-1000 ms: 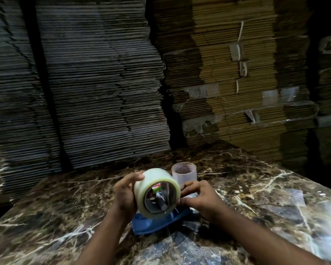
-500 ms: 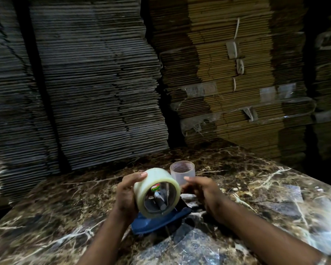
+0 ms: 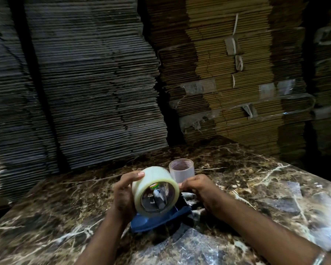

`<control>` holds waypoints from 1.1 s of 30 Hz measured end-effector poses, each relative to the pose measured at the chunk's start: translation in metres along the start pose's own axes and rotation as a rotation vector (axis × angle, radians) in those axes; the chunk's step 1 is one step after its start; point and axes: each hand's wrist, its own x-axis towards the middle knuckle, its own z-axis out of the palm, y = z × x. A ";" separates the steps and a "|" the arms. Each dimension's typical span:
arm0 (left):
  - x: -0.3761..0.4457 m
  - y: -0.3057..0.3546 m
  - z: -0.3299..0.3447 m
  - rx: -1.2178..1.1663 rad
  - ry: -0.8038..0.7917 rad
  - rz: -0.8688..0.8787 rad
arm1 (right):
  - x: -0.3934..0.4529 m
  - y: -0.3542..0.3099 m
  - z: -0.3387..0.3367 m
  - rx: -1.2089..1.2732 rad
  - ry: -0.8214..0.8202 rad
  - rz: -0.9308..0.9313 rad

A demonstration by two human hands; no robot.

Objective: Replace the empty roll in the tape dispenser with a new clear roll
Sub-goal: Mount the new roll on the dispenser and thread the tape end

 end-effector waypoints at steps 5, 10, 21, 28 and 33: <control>-0.002 0.001 0.001 0.025 -0.006 -0.013 | -0.003 -0.003 0.000 -0.038 0.004 0.008; -0.002 0.001 0.002 0.032 -0.005 -0.006 | -0.003 -0.004 0.001 0.034 0.056 0.030; -0.005 -0.002 0.011 0.008 0.028 0.098 | -0.005 -0.012 0.003 0.148 0.047 0.134; -0.010 0.000 0.016 0.000 -0.025 0.119 | 0.002 -0.006 0.000 0.163 -0.016 0.152; -0.008 -0.005 0.008 -0.030 0.063 0.151 | 0.004 -0.004 0.002 0.304 0.003 0.190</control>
